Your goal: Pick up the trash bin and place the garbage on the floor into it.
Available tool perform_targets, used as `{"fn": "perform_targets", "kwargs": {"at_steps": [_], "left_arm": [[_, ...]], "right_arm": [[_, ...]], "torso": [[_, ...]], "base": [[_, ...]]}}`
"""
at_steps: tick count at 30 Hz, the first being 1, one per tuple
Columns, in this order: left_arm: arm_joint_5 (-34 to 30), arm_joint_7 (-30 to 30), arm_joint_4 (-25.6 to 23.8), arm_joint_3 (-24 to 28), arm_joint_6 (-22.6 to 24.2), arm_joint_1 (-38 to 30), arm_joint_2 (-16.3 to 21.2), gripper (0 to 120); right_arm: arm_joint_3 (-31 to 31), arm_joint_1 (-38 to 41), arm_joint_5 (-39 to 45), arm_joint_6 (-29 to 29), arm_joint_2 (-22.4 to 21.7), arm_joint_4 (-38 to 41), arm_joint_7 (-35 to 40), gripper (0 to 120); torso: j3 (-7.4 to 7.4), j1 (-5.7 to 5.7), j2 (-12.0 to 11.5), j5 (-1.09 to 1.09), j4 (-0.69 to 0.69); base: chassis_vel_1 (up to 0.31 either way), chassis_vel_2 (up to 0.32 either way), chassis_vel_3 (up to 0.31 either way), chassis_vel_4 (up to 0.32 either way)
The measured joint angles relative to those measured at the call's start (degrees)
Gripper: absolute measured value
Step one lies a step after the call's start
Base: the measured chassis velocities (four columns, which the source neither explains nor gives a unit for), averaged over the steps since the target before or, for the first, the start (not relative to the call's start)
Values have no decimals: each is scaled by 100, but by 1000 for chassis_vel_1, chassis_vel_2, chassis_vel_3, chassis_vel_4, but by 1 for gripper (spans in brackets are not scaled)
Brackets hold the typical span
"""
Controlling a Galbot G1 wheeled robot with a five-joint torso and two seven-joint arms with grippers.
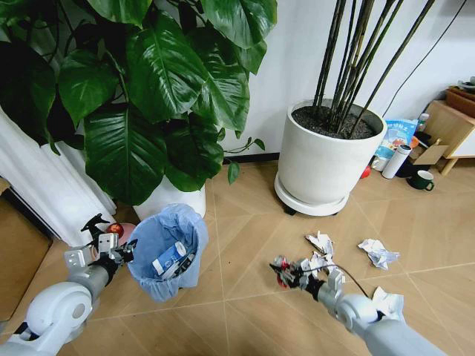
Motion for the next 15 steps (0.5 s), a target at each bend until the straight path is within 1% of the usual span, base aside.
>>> {"fn": "perform_targets", "kwargs": {"at_steps": [1,3,5,6,7,9,10,12,13,15], "left_arm": [[5,4,0,16,0,17,8,0],[11,6,-1,26,0,27,10,0],[40,12,-5,56,0,54,22,0],[44,14,-5,59,0,54,26,0],[44,14,-5,59,0,54,26,0],[44,16,-7,64,0,42,32,0],[44,16,-7,64,0,42,32,0],[42,16,-19,89,8,39,37,0],[42,16,-20,98,9,41,37,0],[58,44,-25,149,12,51,29,0]], "right_arm": [[-129,181,239,200,-11,112,-284,26],[-223,279,365,286,-12,174,-397,26],[-635,727,807,484,-8,430,-741,26],[-832,981,955,516,14,534,-815,26],[-832,981,955,516,14,534,-815,26],[-1234,1539,1173,535,108,681,-879,26],[-1234,1539,1173,535,108,681,-879,26],[-1640,2054,1353,553,228,704,-947,26],[-1736,2157,1389,560,260,686,-971,26],[-2210,2611,1519,644,449,452,-1119,26]], "torso": [[0,0,0,-1,0],[0,0,0,-1,1],[0,0,0,0,1],[0,0,0,0,1],[0,0,0,0,1],[0,0,0,0,1],[0,0,0,0,1],[0,0,0,-2,2],[0,0,0,-2,2],[0,0,0,-1,2]], "base": [[0,0,0,0],[0,0,0,0],[0,0,0,0],[0,0,0,0],[0,0,0,0],[0,0,0,0],[0,0,0,0],[0,0,0,0],[0,0,0,0],[0,0,0,0]]}}
